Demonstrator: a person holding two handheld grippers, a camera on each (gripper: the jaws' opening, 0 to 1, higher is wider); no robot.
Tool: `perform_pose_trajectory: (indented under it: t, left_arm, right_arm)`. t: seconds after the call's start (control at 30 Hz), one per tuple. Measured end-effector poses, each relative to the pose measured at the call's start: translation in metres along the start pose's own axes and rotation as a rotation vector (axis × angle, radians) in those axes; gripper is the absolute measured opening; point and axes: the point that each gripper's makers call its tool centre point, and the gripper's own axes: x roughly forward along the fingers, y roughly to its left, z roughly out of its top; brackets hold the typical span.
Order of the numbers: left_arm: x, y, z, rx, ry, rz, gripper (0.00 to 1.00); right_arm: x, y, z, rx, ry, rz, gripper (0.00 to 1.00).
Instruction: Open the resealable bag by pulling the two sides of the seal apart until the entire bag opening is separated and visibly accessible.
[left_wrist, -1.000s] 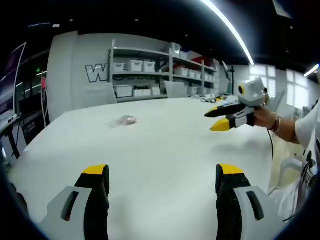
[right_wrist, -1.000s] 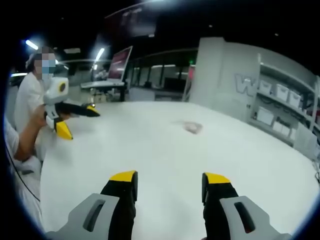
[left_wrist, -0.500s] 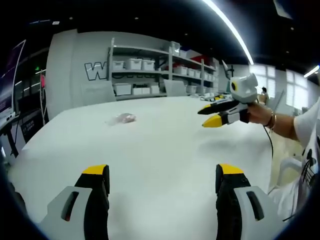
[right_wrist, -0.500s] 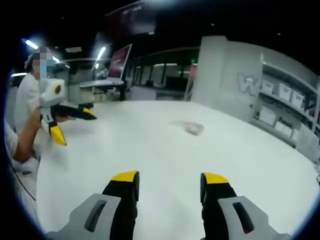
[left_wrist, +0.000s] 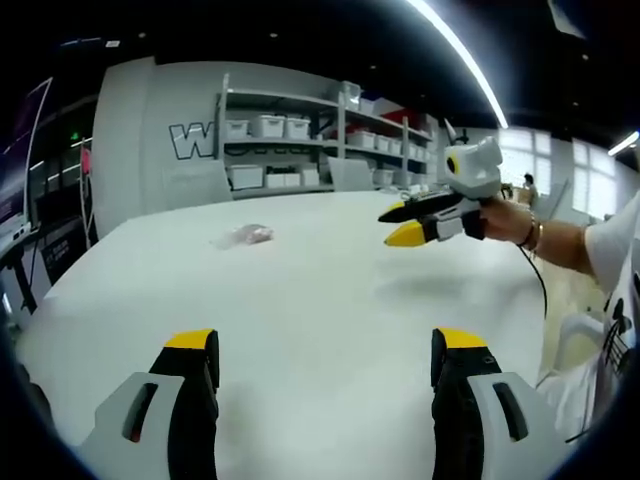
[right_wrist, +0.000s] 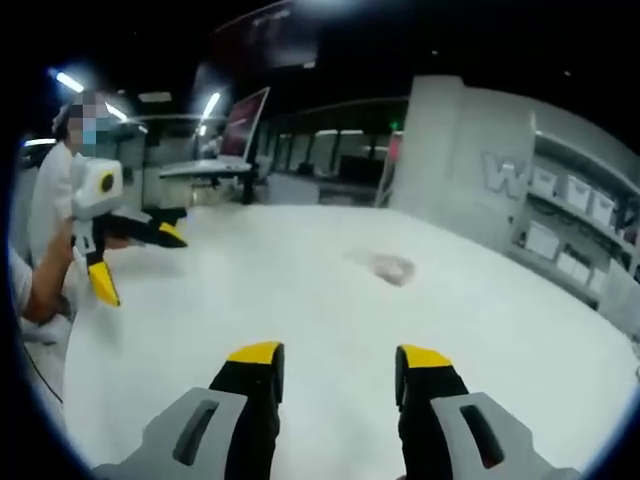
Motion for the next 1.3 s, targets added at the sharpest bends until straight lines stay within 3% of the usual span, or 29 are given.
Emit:
perform_pose_trajectory:
  t: [0.6, 1.3]
  left_arm:
    - [0.002, 0.0, -0.004, 0.01, 0.017, 0.002, 0.86]
    - [0.002, 0.0, -0.006, -0.009, 0.012, -0.01, 0.86]
  right_arm:
    - [0.026, -0.011, 0.001, 0.009, 0.009, 0.003, 0.42]
    - [0.063, -0.02, 0.007, -0.052, 0.046, 0.001, 0.4]
